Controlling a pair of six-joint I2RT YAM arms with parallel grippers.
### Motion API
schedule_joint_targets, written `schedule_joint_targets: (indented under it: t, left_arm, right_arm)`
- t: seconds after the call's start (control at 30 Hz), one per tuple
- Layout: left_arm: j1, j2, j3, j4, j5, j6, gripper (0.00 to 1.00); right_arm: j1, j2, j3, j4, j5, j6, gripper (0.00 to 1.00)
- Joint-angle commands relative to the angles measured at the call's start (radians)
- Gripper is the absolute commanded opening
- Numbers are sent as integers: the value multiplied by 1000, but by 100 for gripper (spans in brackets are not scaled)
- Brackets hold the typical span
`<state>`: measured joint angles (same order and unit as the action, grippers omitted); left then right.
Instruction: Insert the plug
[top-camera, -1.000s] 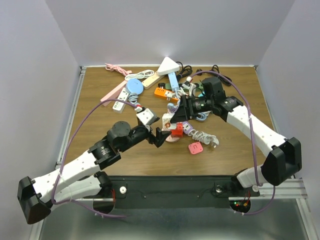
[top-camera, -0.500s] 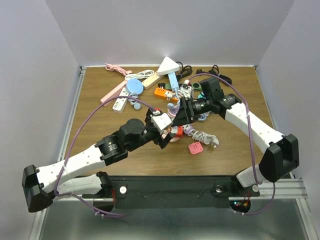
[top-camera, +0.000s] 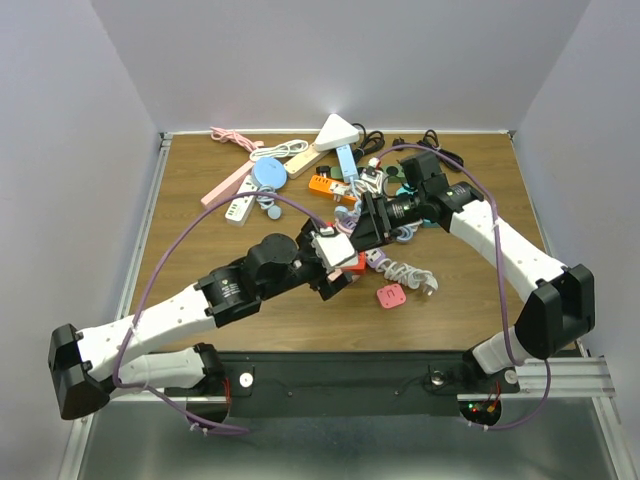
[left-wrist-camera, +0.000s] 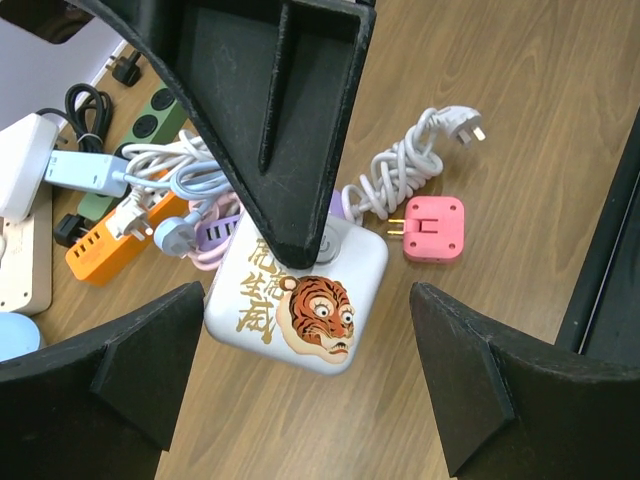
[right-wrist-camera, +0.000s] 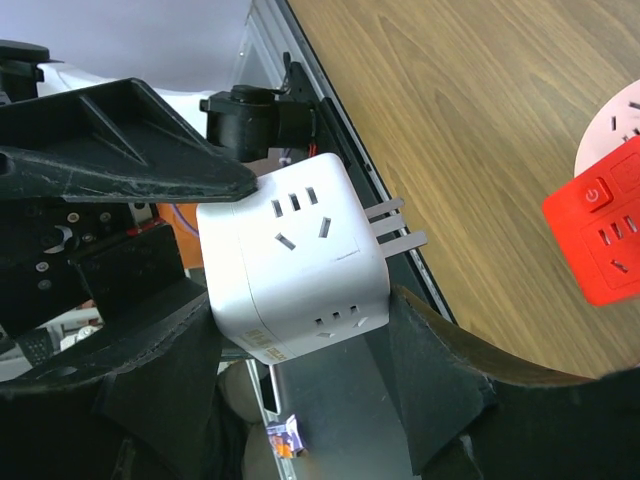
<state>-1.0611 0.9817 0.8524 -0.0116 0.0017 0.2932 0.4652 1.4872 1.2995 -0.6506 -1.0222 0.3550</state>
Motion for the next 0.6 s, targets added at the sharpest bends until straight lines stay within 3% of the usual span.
schedule_joint_targets:
  t: [0.0, 0.1, 0.17, 0.2, 0.23, 0.3, 0.4, 0.43, 0.47, 0.57]
  left_arm:
    - [-14, 23, 50, 13, 6, 37, 94]
    - [-19, 35, 54, 13, 6, 43, 94]
    - [-22, 49, 57, 13, 7, 43, 84]
    - [-23, 61, 60, 13, 6, 43, 77]
    - [-23, 67, 62, -13, 6, 44, 62]
    - [-27, 77, 65, -14, 6, 40, 48]
    - [-27, 106, 82, -34, 27, 23, 10]
    - [-27, 129, 88, -54, 40, 8, 0]
    - [-28, 140, 88, -59, 46, -3, 0]
    - [-31, 153, 70, -39, 26, -87, 0]
  right_arm:
    - [-5, -8, 55, -1, -65, -19, 32]
    - [-5, -11, 60, -17, -67, -25, 32]
    - [-5, -11, 64, -26, -67, -31, 32]
    - [-3, -11, 64, -29, -65, -36, 32]
    - [-5, -11, 66, -30, -67, -37, 32]
    - [-5, -7, 66, -40, -67, -44, 32]
    - [-5, -7, 66, -52, -55, -60, 35]
    - [-5, -7, 66, -52, -44, -63, 38]
    - [-5, -7, 67, -52, -39, -65, 42]
    - [-8, -8, 73, -50, 17, -67, 70]
